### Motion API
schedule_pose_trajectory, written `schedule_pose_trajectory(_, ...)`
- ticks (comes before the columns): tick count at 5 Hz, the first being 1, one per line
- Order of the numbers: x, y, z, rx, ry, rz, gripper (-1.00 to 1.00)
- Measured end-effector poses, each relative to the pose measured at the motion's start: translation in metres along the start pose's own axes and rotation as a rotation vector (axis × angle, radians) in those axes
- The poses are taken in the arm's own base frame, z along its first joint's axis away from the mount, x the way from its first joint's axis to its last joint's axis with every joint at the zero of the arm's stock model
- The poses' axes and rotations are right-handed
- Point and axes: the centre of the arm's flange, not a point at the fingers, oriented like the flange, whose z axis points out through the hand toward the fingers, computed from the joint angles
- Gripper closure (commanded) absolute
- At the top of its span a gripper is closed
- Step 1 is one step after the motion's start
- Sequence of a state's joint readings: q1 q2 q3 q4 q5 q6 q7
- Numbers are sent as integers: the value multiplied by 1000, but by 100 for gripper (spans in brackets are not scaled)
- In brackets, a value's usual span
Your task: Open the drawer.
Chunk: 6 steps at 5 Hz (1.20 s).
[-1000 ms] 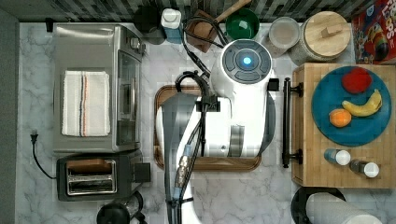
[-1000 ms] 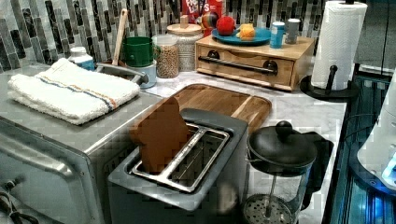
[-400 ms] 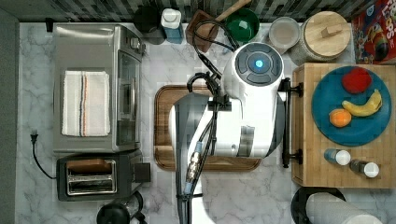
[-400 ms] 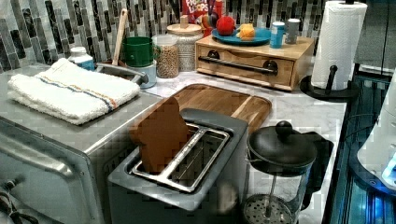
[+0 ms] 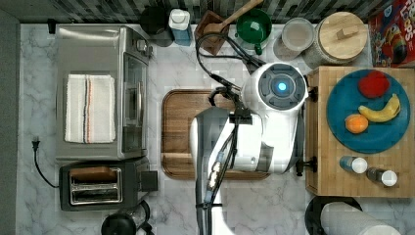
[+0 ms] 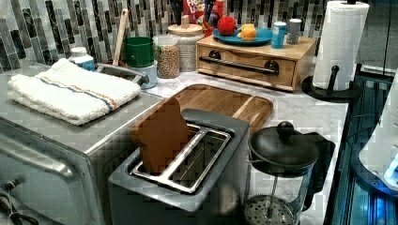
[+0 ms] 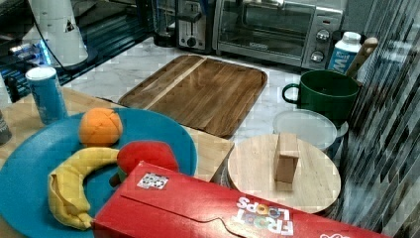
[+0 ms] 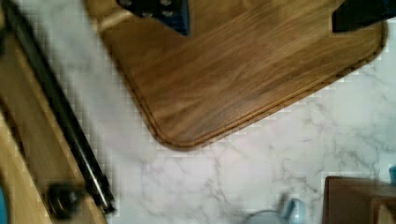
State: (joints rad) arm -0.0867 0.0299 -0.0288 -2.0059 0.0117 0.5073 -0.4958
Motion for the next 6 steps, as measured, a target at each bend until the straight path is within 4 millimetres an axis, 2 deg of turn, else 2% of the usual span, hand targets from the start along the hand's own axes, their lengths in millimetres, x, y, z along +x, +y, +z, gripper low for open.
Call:
schedule_pose_trajectory(2, -2, 50, 34, -51, 8, -202, -100)
schedule_pose_trajectory(4, 4, 96, 47, -55, 17, -302, -100)
schedule_pose_trajectory(5, 18, 121, 47, -67, 129, -329, -100)
schedule_pose_trajectory(6, 24, 144, 47, -90, 168, -346, -100)
